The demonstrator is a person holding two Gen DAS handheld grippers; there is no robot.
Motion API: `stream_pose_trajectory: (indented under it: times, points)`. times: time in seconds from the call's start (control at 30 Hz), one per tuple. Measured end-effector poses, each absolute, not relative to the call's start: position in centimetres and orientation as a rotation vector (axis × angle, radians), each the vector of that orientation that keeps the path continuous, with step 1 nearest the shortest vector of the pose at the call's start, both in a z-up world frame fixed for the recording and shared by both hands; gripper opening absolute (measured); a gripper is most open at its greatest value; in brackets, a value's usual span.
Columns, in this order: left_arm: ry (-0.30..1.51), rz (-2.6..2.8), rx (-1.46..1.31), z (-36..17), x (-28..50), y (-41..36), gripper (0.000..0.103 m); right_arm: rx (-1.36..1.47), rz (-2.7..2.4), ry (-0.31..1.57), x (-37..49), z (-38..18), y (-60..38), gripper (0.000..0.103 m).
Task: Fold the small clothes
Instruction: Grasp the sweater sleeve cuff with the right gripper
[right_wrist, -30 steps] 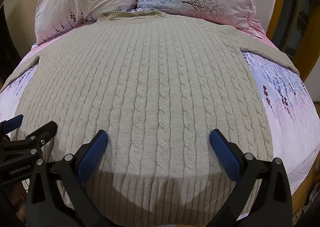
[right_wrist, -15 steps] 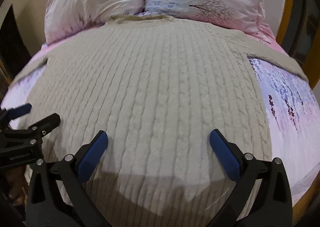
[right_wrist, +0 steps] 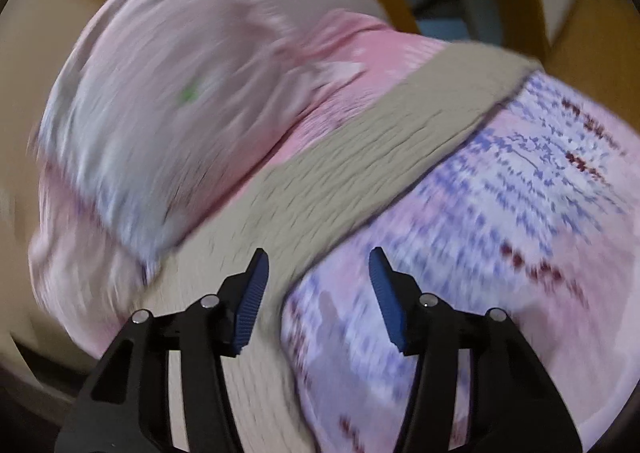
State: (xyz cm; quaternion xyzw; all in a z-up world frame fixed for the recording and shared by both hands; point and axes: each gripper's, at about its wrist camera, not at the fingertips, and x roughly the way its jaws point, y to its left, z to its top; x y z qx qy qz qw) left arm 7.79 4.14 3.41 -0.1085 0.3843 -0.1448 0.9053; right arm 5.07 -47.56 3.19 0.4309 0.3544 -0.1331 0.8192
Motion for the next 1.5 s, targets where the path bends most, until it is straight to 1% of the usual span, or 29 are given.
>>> stream_pose_trajectory:
  times: [0.13,0.27,0.43,0.53,0.57,0.7,0.9,1.07,1.1,1.2,1.27,1.33,1.37,1.43,1.47,1.5]
  points:
    - [0.8,-0.303,-0.269,3.3,9.0,4.8,0.102,1.097,-0.331,0.749,6.4,0.5,-51.2,0.044]
    - [0.802,-0.302,-0.28,2.9,9.7,5.0,0.102,1.125,-0.389,0.758,7.3,-0.6,-52.0,0.037]
    - [0.774,-0.274,-0.245,2.6,9.7,5.2,0.102,1.18,-0.416,0.696,7.1,-1.1,-53.1,0.032]
    - [0.758,-0.298,-0.219,2.7,9.6,5.1,0.102,1.158,-0.447,0.687,7.3,-1.3,-53.4,0.018]
    - [0.75,-0.307,-0.225,2.7,9.6,5.1,0.102,1.153,-0.455,0.685,7.3,-1.4,-53.4,0.011]
    - [0.743,-0.318,-0.26,2.8,9.7,5.6,0.102,1.09,-0.458,0.65,7.4,-0.6,-52.9,0.008]
    - [0.76,-0.335,-0.348,2.3,9.7,6.8,0.102,0.833,-0.437,0.535,7.9,5.4,-49.8,0.008]
    - [0.761,-0.329,-0.361,2.4,9.6,7.0,0.102,0.608,-0.252,0.467,9.7,10.0,-43.5,0.007]
    - [0.76,-0.329,-0.362,2.4,9.6,7.0,0.102,0.561,-0.176,0.472,10.3,10.6,-41.4,0.005]
    - [0.755,-0.328,-0.36,2.6,9.5,7.0,0.102,0.443,0.026,0.54,11.9,10.7,-35.2,0.004]
    - [0.752,-0.329,-0.361,2.7,9.4,7.0,0.102,0.328,0.145,0.662,13.3,9.0,-30.0,0.004]
    - [0.75,-0.329,-0.362,2.9,9.3,7.1,0.102,0.262,0.189,0.792,14.3,6.8,-27.0,0.005]
    - [0.749,-0.329,-0.363,2.9,9.2,7.2,0.102,0.26,0.2,0.842,14.4,5.7,-26.1,0.007]
    - [0.744,-0.331,-0.365,3.0,9.0,7.5,0.102,0.34,0.206,0.865,13.8,5.1,-26.7,0.019]
    - [0.738,-0.329,-0.363,3.1,8.9,7.7,0.102,0.422,0.198,0.86,13.3,5.1,-27.9,0.042]
    - [0.735,-0.327,-0.361,3.1,8.9,7.9,0.102,0.498,0.187,0.844,12.5,5.4,-29.1,0.059]
